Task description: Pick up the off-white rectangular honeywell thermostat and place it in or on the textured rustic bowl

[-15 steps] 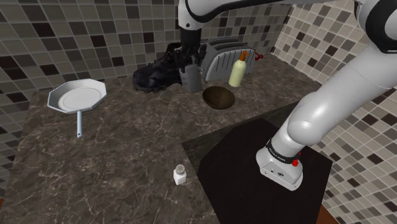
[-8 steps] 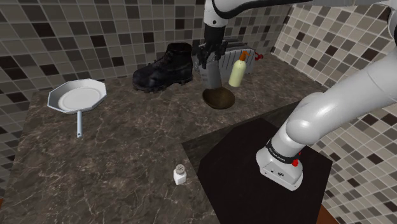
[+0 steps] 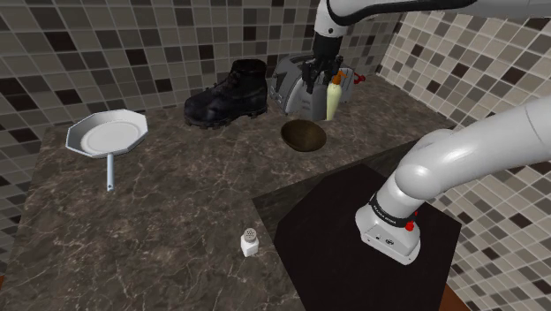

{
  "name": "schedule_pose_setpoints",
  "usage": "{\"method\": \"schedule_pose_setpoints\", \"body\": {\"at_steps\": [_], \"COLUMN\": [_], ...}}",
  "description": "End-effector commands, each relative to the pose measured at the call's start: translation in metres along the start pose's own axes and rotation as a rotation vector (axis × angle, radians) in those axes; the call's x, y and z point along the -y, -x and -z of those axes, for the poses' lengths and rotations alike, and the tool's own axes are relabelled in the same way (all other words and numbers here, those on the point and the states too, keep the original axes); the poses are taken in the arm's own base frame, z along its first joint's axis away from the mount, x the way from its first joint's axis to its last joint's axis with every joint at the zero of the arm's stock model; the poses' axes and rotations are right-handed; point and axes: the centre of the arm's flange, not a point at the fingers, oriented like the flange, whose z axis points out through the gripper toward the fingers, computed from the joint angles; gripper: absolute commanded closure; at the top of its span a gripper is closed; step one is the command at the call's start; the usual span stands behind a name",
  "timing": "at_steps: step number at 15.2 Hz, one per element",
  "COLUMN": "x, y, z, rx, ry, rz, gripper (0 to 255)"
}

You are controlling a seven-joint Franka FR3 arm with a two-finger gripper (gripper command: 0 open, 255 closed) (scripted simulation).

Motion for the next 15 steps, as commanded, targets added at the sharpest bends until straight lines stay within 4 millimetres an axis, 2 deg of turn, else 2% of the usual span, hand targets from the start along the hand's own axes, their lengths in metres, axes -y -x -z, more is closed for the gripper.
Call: {"method": "schedule_pose_setpoints", "body": {"at_steps": [1,15], "x": [-0.004,-0.002], "y": [0.001,-0.001], "z": [-0.009,-0.083], "rx": [0.0,0.0], "ry": [0.0,0.0], "rz": [0.001,0.001], "gripper": [255,255]}}
